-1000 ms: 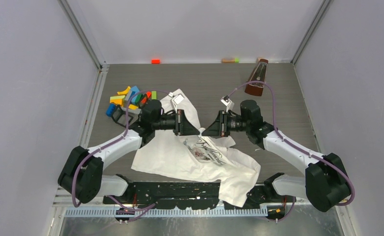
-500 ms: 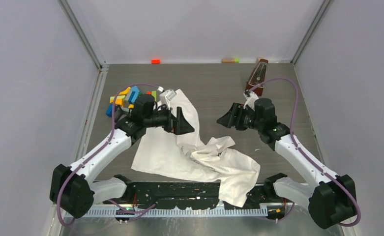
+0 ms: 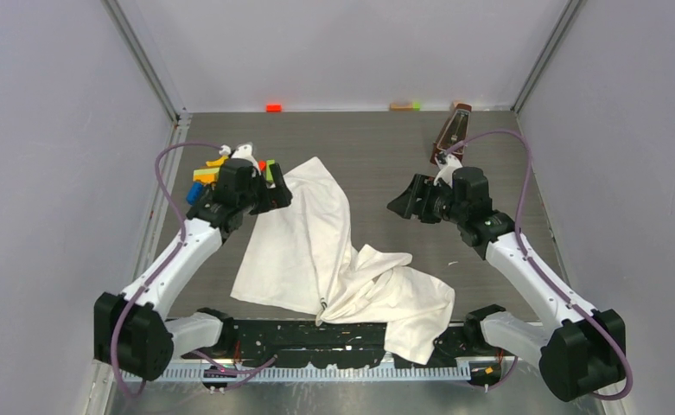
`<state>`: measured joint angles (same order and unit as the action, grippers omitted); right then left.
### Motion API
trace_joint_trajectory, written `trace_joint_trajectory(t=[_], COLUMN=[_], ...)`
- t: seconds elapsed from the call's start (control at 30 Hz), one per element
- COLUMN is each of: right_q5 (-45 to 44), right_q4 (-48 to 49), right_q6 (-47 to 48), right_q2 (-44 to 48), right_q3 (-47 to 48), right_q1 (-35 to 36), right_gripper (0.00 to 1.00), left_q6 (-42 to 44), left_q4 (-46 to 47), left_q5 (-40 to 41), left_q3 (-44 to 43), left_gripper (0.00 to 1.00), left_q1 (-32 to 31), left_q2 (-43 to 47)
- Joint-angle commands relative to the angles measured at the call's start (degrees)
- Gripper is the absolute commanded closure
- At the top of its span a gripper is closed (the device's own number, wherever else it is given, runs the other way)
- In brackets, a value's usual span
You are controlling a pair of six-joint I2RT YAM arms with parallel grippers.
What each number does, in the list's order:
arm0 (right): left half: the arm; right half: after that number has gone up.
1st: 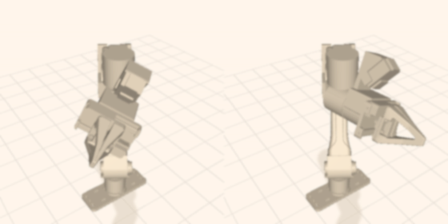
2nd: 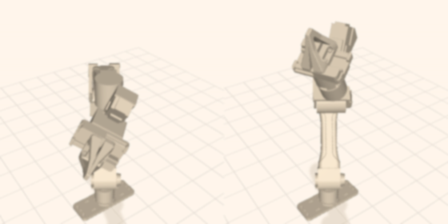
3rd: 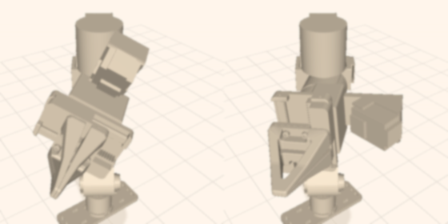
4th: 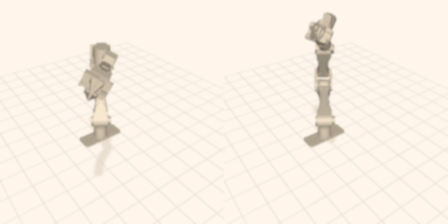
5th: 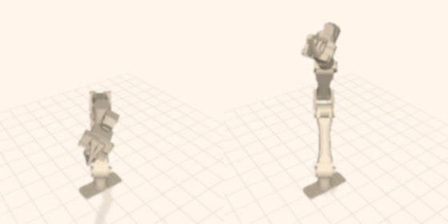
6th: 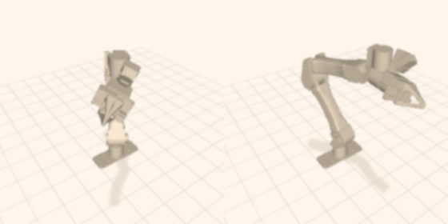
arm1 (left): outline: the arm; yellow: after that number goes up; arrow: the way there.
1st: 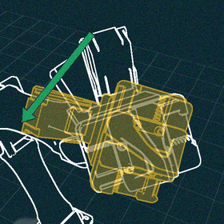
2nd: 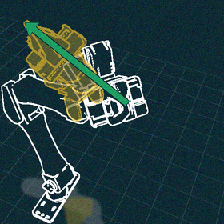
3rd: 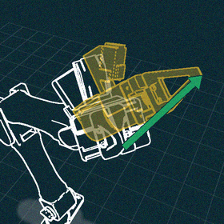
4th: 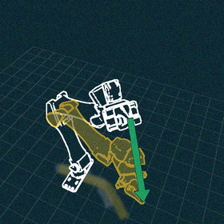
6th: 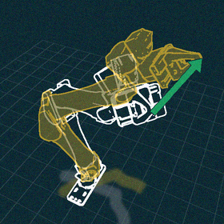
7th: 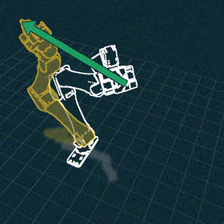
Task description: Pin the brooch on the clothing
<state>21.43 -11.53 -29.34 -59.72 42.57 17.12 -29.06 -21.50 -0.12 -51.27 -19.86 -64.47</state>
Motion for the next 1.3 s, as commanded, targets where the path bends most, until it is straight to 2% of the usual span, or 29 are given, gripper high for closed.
trace_joint_trajectory(t=[0.0,0.2,0.33,0.5,0.57,0.93,1.27], right_q5=[-1.24,-2.25,-1.95,-0.68,-0.02,1.12,2.57], right_q4=[0.07,-0.16,0.09,0.83,1.09,2.05,2.90], right_q6=[2.27,3.14,2.72,2.08,1.82,1.31,0.70], right_q2=[-1.14,-1.51,-1.70,-1.71,-1.79,-3.08,-4.18], right_q3=[1.62,1.21,0.96,0.77,0.61,-0.03,-0.57], right_q1=[-0.16,-0.16,-0.16,-0.16,-0.16,-0.18,-0.17], right_gripper=[0.26,0.26,0.26,0.26,0.26,0.26,0.26], left_q6=[-3.00,-9.34,-11.54,-14.22,-14.44,-15.46,-14.57], left_q4=[5.25,15.59,15.90,15.61,16.36,16.00,17.80], left_q5=[11.25,24.58,30.68,35.83,36.23,34.01,31.67], left_q3=[-1.22,-3.82,-8.95,-12.15,-12.76,-15.15,-14.51], left_gripper=[0.00,0.10,0.13,0.26,0.28,0.26,0.34], left_q1=[1.81,2.19,2.21,2.61,2.99,5.32,6.32], left_q2=[-8.26,-21.67,-29.90,-37.15,-39.19,-43.53,-44.81])
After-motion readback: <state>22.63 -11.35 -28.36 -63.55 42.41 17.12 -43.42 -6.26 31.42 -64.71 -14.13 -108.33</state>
